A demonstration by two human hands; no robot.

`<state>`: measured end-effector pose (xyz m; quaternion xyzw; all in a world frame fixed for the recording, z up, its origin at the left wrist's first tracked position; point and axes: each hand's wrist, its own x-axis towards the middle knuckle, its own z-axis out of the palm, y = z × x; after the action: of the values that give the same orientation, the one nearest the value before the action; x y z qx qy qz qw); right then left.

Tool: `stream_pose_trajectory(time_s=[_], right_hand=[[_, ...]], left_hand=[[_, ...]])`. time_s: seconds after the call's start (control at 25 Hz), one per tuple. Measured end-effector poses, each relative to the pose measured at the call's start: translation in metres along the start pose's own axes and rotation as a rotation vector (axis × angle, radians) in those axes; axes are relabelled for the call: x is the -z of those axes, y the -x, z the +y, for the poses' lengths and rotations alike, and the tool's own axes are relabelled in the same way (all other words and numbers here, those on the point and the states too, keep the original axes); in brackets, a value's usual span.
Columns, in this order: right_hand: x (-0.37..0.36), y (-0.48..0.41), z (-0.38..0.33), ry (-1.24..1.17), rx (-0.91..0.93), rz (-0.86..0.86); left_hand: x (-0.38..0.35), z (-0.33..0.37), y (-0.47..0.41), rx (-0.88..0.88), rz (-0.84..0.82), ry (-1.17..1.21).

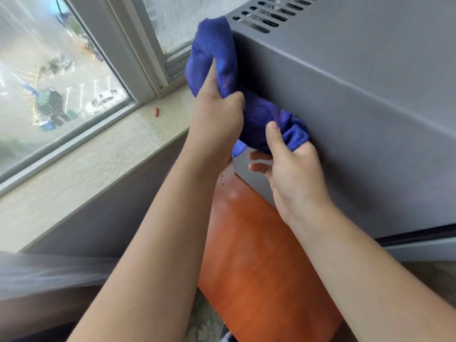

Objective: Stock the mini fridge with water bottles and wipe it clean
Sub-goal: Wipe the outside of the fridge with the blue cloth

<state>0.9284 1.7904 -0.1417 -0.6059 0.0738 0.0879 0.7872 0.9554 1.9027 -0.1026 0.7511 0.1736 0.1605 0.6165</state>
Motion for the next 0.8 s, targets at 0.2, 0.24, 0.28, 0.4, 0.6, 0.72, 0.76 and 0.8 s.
stream_pose_trajectory(time_s=[0.2,0.24,0.28,0.4,0.6,0.72,0.76,0.8], right_hand=[[0.028,-0.007,0.058,-0.084,-0.246,0.111],[0.039,-0.006,0.072,-0.085,-0.288,0.152],[0.051,-0.003,0.087,-0.089,-0.329,0.195],[0.090,0.004,0.124,-0.056,-0.424,0.285],[0.128,0.002,0.171,0.050,-0.510,0.362],[0.150,0.005,0.189,0.091,-0.576,0.412],[0.155,0.006,0.191,0.091,-0.595,0.427],[0.159,0.007,0.193,0.087,-0.605,0.436]], left_hand=[[-0.029,-0.059,0.012,0.181,-0.069,-0.125],[-0.037,-0.076,0.018,0.228,-0.109,-0.121],[-0.047,-0.093,0.027,0.267,-0.153,-0.127],[-0.073,-0.137,0.054,0.359,-0.224,-0.113],[-0.103,-0.202,0.068,0.612,-0.266,0.019],[-0.121,-0.229,0.087,0.779,-0.306,0.089],[-0.126,-0.234,0.094,0.812,-0.309,0.132],[-0.130,-0.240,0.098,0.822,-0.304,0.173]])
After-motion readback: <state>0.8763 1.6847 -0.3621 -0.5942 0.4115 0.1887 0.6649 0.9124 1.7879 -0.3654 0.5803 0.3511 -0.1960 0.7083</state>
